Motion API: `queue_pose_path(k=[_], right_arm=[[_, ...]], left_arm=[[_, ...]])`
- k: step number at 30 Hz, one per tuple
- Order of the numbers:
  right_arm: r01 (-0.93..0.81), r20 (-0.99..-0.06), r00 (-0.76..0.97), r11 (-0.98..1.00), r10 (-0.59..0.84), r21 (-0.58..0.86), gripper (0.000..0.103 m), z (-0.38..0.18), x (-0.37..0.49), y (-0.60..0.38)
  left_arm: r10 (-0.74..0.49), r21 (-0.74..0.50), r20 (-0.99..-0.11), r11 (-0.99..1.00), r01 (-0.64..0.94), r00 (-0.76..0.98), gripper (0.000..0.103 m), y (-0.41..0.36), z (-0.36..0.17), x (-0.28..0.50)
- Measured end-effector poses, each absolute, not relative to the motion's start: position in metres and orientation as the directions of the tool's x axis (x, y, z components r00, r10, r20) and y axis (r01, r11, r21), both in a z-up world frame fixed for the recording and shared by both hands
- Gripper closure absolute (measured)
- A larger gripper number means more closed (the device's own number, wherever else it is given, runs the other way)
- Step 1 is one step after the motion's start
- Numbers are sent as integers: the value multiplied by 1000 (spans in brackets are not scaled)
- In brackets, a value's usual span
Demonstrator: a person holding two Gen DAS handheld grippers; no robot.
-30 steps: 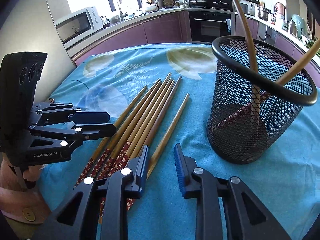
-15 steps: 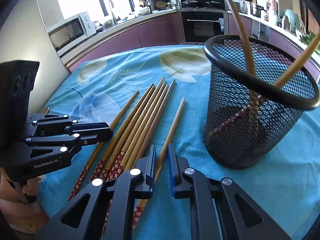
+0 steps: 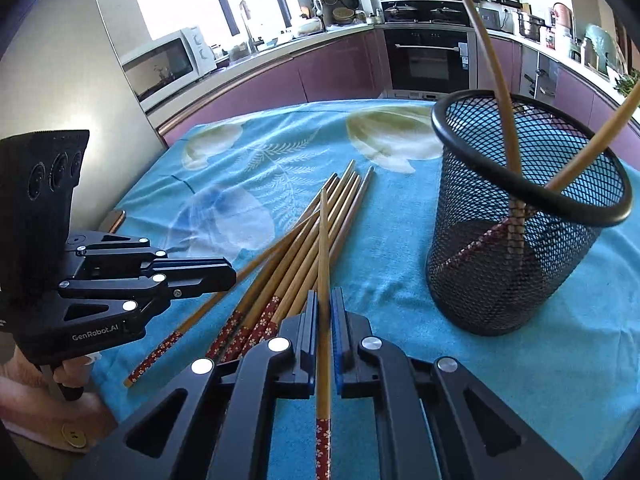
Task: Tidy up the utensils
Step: 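Raise the left gripper's chopstick upright over the mesh cup while the right gripper carries its chopstick there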
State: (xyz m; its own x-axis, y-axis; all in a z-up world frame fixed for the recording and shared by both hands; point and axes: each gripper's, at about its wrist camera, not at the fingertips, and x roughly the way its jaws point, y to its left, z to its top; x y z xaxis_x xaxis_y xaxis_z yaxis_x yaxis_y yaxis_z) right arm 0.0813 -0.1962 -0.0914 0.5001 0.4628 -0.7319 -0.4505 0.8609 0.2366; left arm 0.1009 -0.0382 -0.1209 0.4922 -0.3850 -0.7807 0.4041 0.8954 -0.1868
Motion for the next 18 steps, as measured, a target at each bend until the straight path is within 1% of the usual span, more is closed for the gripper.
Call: queue_pose_path(k=[3,4,7,10,13,15,18], right_arm=[[-453,-746,492,863,450,222,97,-94,82,-194],[-454,-750,490,864,446,217,96,-95,81,-193],[-457,-754,491,866,436,203,96,-97,82,-193],[-458,-757,493,867,430,194,96,-97,84,-191],[-460,-756,493,867,431,194,96,-97,86,-191],[-458,-752,495,866,435,199,97,-96,86,-193],[-453,-739,509,867,441,206,97,-91,84,-198]], left_arm=[[-387,-182,-783,891,417,487,97,-39,-122,100],[-386,-181,-787,890,418,481,94,-39,-123,101],[-375,-174,-803,891,420,464,91,-39,-130,105],[-379,-171,-801,886,430,463,91,-39,-129,106],[-383,-175,-801,884,433,459,91,-39,-129,110],[-365,-156,-805,891,427,468,94,-41,-129,113],[-347,-140,-804,900,413,483,95,-43,-126,114]])
